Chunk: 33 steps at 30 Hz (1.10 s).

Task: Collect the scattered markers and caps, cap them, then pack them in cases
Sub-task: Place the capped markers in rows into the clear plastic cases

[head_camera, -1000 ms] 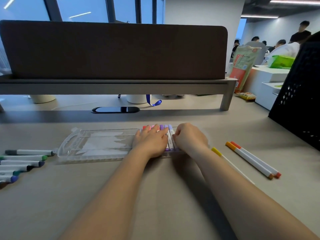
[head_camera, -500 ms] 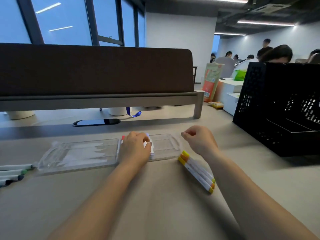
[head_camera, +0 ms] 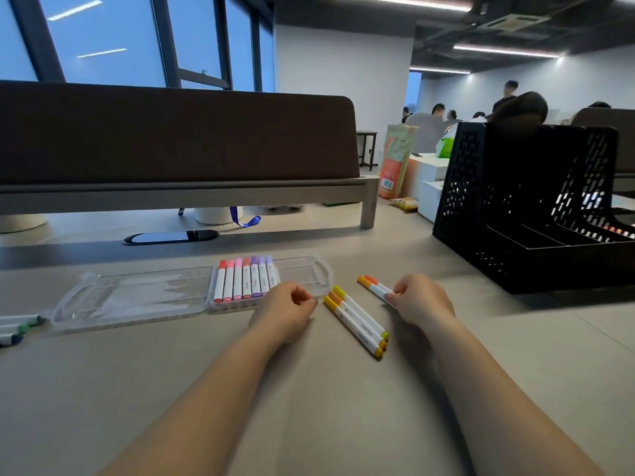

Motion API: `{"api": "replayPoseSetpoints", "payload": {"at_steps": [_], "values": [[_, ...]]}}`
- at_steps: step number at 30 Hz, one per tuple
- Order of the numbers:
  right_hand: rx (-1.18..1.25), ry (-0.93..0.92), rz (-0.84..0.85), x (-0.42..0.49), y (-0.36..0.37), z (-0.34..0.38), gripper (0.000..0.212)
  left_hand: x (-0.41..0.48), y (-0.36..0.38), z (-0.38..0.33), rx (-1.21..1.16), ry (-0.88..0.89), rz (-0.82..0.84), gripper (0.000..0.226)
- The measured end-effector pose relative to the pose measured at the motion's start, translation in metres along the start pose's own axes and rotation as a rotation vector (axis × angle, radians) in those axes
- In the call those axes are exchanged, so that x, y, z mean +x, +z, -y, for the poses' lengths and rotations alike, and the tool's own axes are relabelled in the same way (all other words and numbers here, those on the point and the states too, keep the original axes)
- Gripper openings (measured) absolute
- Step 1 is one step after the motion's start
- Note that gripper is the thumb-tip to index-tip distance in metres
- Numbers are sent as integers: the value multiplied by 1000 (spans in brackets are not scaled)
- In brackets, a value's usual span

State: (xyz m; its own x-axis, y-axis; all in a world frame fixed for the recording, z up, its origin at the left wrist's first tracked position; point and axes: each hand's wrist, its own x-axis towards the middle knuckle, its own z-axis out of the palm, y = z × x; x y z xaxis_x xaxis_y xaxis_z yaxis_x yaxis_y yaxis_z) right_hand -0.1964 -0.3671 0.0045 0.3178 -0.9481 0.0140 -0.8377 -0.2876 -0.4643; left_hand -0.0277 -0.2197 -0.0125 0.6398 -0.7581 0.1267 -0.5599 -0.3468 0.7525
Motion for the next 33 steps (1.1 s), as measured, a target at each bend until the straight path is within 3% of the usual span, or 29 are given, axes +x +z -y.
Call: {"api": "replayPoseSetpoints", "payload": {"at_steps": [10, 17, 23, 29, 33], "values": [[57, -14, 28, -3, 4, 7, 19, 0, -1, -1, 79, 3, 47, 6], [-4, -105, 123, -13, 6, 18, 33, -3, 1, -7, 73, -12, 96, 12], [87, -136, 242, -27, -4, 30, 32, -10, -1, -16, 114, 23, 161, 15], [105, -146, 298, -35, -7, 36, 33, -18, -3, -31, -9, -65, 251, 19], [155, -126, 308, -36, -5, 40, 29, -17, 0, -34, 35, -81, 257, 30]]}}
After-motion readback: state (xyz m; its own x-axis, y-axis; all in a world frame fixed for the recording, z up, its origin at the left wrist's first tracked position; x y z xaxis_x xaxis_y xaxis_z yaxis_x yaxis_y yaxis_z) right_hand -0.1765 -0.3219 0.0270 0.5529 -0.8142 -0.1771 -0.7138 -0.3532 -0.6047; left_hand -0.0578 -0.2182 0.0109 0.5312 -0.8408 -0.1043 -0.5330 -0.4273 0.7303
